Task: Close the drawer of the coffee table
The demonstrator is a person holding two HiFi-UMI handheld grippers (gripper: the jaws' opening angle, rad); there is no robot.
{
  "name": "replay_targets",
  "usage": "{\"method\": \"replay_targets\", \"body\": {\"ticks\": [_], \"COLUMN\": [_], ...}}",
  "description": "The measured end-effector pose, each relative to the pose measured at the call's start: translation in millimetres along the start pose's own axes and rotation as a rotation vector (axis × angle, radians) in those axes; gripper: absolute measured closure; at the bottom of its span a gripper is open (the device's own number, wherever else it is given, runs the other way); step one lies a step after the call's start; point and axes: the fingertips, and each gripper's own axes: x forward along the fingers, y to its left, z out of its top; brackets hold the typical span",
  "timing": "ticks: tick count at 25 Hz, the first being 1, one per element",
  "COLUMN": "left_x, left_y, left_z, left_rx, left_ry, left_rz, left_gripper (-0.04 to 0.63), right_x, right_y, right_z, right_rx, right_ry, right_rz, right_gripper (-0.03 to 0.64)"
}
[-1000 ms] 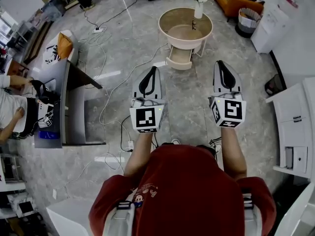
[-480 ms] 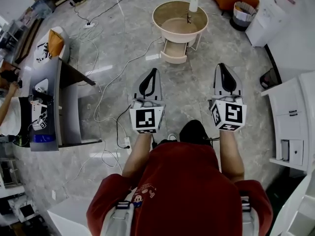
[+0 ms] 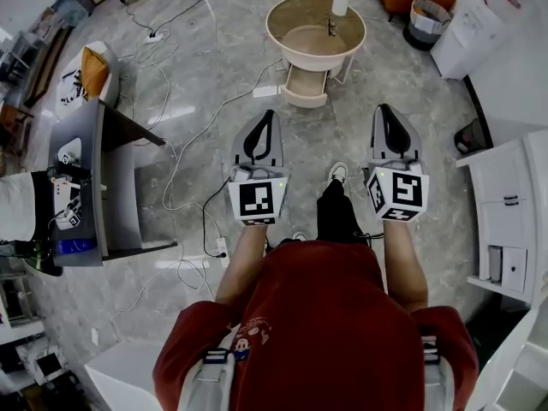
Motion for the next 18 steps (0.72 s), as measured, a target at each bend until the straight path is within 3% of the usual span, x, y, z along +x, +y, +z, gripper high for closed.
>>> {"method": "replay_targets", "body": {"ticks": [8,18], "left_x": [58,203], "left_y": [3,-19], "left_z": [-12,-20], "left_rx": [0.015,-0.023], "left_ry": [0.007,0.043], "left_rz": [0.010,-0.030], "left_gripper": [0.582,0.581], "right_x": [61,166], "right_y": [-28,-117], "right_z": [-17,-21], "right_rx": [-0.003,0.017], "right_ry": [0.009,0.007], "right_rz": [0.019,0.002], "right_gripper": [0.584,0.584]}}
